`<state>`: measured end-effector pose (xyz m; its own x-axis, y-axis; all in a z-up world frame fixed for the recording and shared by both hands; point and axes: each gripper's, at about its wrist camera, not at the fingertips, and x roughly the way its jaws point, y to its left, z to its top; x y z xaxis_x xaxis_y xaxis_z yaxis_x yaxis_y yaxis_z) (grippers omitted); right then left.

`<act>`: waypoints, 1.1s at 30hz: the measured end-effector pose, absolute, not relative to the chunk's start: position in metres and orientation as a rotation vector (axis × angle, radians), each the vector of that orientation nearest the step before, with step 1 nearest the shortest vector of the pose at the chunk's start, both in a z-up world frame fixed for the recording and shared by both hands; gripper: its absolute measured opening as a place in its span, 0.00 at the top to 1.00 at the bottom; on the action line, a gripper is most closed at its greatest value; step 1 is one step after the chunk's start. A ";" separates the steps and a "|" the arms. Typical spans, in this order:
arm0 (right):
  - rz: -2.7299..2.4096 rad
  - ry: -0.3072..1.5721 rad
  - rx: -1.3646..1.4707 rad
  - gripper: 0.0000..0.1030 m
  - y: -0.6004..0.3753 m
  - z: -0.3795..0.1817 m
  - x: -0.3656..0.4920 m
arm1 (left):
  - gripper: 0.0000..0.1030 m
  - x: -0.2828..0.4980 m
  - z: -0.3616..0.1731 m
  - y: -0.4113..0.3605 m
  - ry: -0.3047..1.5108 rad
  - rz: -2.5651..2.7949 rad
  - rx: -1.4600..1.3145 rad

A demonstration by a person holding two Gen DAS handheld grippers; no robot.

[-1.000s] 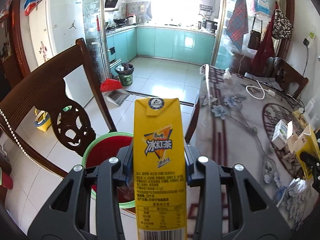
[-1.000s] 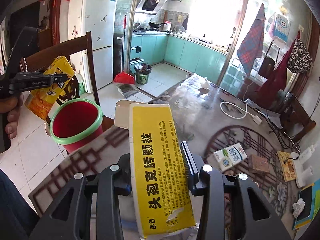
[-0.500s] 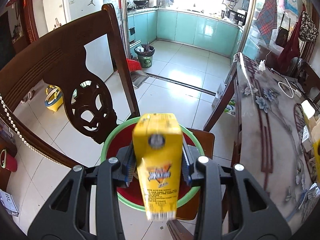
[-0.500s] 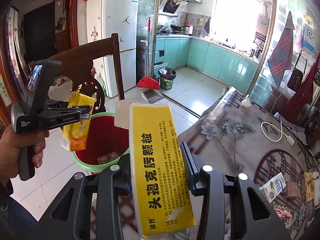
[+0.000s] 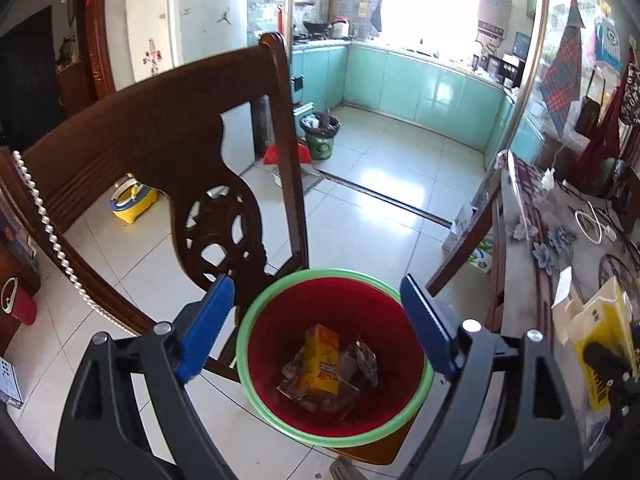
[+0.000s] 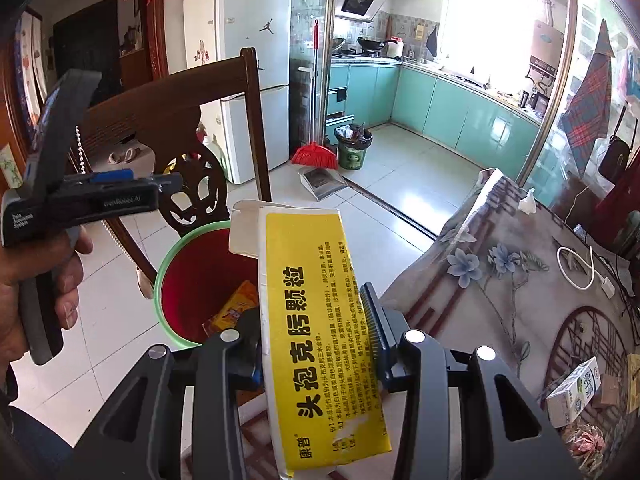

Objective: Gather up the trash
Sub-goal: 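Open the right tool over the red bin to drop the medicine box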

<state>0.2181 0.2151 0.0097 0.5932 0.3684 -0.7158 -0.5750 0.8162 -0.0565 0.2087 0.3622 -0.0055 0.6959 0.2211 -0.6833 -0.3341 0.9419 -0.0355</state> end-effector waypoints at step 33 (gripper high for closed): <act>0.699 0.806 -0.344 0.16 0.367 -0.035 0.240 | 0.07 0.140 0.053 0.451 0.459 0.570 -0.413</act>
